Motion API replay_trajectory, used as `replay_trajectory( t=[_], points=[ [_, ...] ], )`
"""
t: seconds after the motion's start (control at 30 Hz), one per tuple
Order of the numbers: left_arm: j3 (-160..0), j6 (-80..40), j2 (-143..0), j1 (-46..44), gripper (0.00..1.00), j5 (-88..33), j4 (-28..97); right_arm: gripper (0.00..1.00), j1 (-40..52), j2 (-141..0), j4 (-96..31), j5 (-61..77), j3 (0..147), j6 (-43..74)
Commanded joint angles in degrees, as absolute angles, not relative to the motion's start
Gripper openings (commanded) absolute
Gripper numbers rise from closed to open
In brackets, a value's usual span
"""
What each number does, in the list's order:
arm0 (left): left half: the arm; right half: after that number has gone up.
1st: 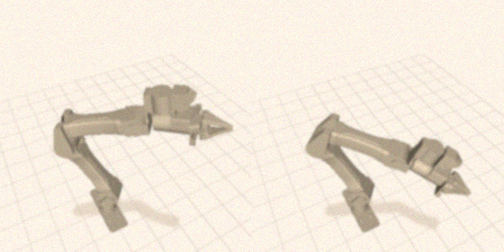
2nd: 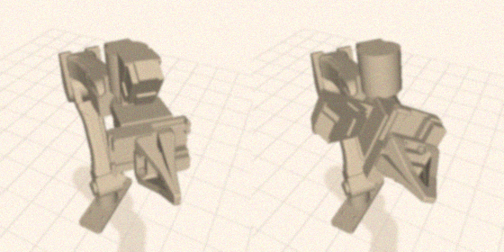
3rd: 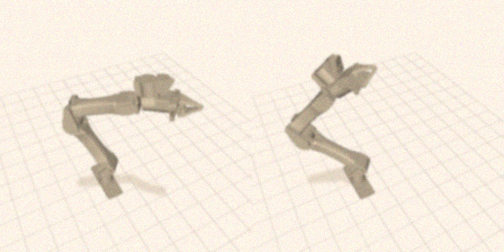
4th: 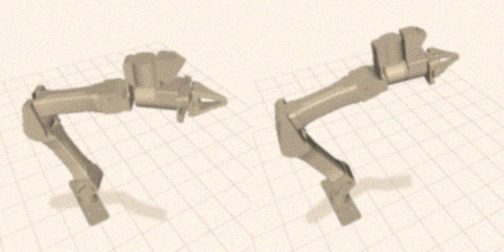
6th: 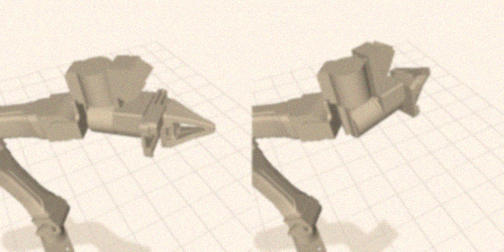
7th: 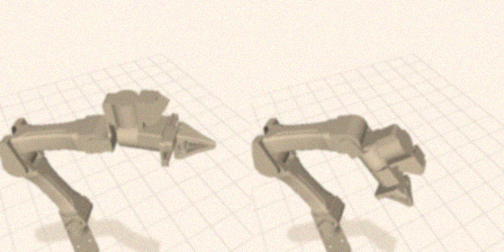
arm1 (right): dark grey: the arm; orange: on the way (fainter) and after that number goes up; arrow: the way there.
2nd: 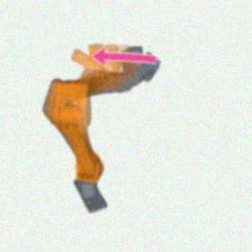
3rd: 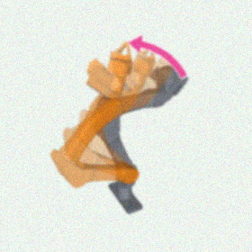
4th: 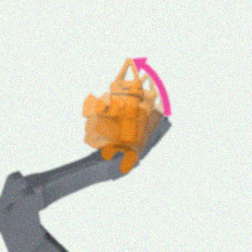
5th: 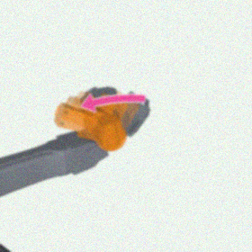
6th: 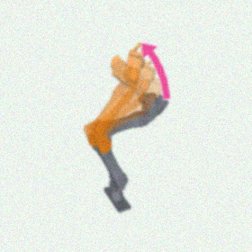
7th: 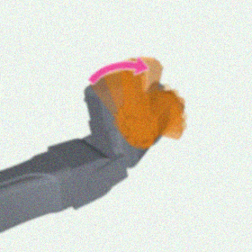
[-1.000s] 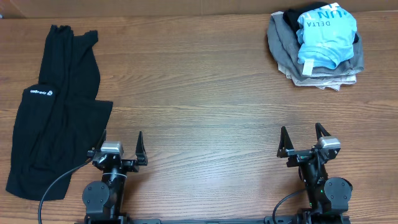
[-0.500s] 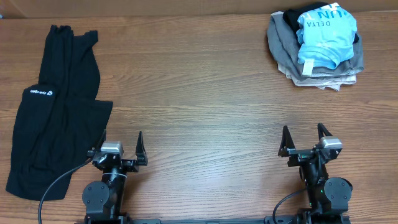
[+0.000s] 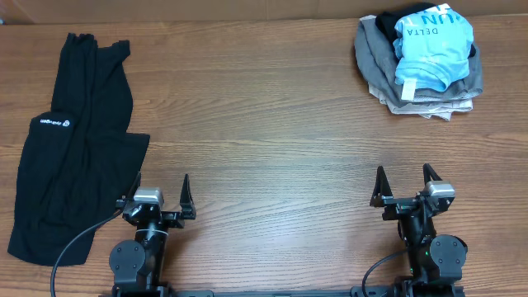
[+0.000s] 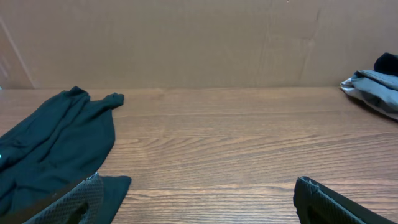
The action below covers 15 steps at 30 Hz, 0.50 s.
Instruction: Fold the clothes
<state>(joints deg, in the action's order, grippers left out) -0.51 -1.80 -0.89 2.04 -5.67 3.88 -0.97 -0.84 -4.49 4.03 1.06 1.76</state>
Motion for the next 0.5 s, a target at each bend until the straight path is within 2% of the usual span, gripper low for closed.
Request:
replay_trajectory(
  t=[0.0, 0.47],
  points=[
    [-0.27, -2.81, -0.25, 2.66, 1.0, -4.91, 4.05, 1.0, -0.43, -0.16, -4.38, 3.22, 0.45, 2.17],
    [-0.27, -2.81, -0.25, 2.66, 1.0, -5.98, 3.6, 1.0, -0.43, -0.16, -4.34, 4.1, 0.47, 2.17]
  ],
)
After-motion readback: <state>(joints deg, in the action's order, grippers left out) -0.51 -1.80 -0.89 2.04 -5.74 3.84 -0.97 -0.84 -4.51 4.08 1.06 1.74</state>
